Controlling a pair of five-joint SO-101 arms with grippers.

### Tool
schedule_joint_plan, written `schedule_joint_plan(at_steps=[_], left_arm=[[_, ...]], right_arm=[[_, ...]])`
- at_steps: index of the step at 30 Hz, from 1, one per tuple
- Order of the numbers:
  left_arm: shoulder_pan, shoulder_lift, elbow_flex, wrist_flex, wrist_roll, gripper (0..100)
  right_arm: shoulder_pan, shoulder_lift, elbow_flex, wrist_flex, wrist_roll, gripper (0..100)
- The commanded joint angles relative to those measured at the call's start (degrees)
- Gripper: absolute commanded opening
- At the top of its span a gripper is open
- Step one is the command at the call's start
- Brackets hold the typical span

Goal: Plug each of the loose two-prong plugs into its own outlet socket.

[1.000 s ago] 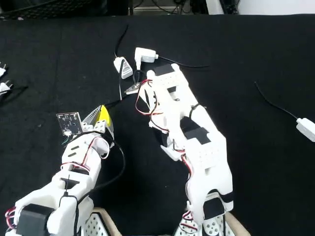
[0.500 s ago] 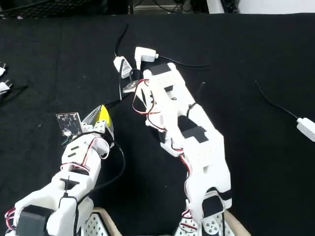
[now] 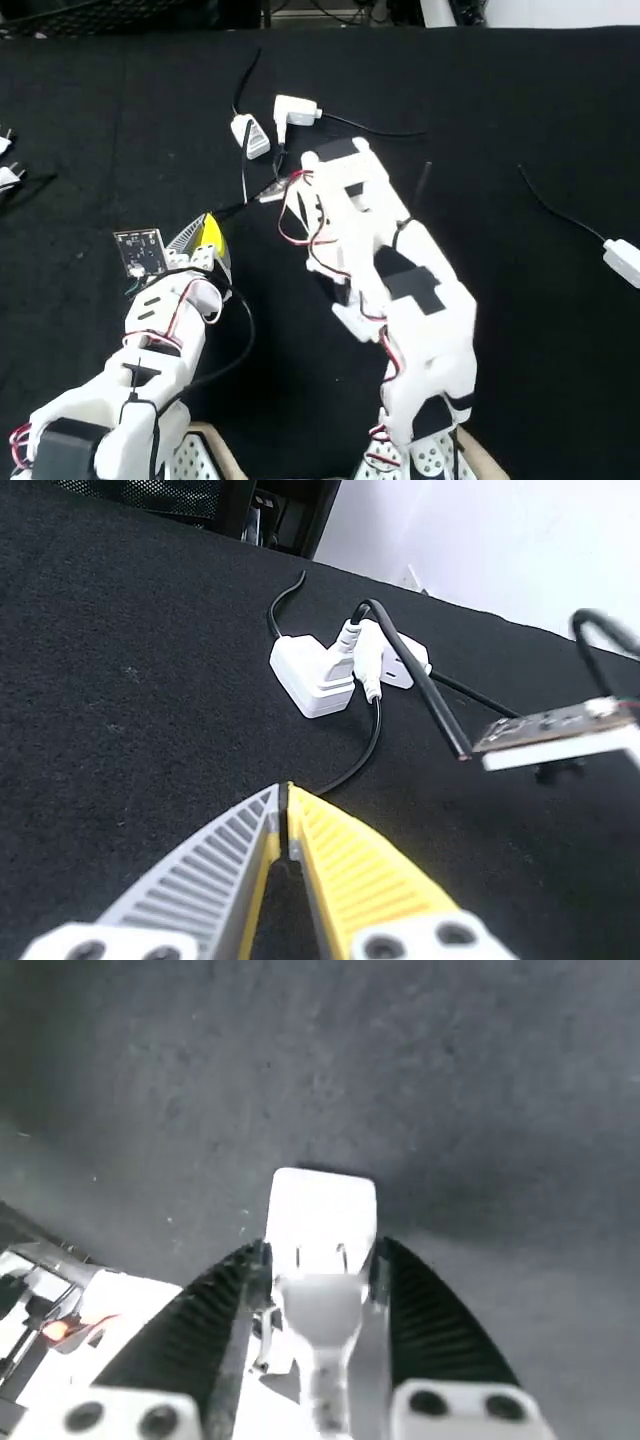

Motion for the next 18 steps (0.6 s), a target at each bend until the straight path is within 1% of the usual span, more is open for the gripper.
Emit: schedule_joint_plan(at_steps=[1, 18], left_arm=[[0.66, -0.26, 0.84, 0.26, -0.09, 3], [0.48, -0.26, 0.84, 0.26, -0.09, 3]], right_arm=[[-0.70, -5.14, 0.31, 0.70, -0.18, 14.5], [-0.88, -6.02, 0.31, 0.70, -0.44, 14.9]])
